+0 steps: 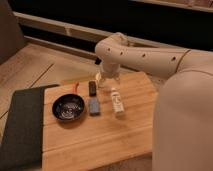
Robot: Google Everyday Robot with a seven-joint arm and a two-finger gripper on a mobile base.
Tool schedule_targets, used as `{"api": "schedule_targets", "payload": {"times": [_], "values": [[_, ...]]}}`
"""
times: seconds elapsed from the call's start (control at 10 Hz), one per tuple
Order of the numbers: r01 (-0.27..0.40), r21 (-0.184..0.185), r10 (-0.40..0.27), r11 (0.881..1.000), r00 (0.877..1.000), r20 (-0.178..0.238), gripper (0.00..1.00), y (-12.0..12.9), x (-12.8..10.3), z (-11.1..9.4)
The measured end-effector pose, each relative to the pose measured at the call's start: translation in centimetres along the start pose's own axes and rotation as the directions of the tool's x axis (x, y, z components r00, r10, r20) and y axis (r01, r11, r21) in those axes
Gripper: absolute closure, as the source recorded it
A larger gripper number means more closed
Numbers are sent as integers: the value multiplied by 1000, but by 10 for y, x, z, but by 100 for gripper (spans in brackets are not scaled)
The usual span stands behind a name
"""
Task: Move the arm in a circular motion
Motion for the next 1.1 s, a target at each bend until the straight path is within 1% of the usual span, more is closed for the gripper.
{"api": "schedule_targets", "payload": {"times": [0.1, 0.2, 0.3, 0.4, 0.5, 0.7, 0.8, 0.9, 1.0, 1.1], "values": [[-16, 40, 16, 999, 1000, 16, 35, -9, -25, -3], [7, 67, -8, 998, 1000, 19, 35, -7, -45, 1], [44, 76, -45, 996, 999, 17, 35, 5, -62, 9], [77, 77, -79, 994, 997, 13, 35, 18, -74, 17], [124, 71, -124, 990, 992, -2, 35, 36, -85, 30], [211, 57, -209, 976, 977, -36, 35, 68, -92, 52], [255, 45, -253, 966, 966, -47, 35, 85, -93, 58], [323, 21, -322, 946, 945, -57, 35, 115, -90, 63], [397, -18, -398, 918, 916, -62, 35, 152, -79, 63], [431, -47, -433, 901, 899, -60, 35, 173, -69, 60]]}}
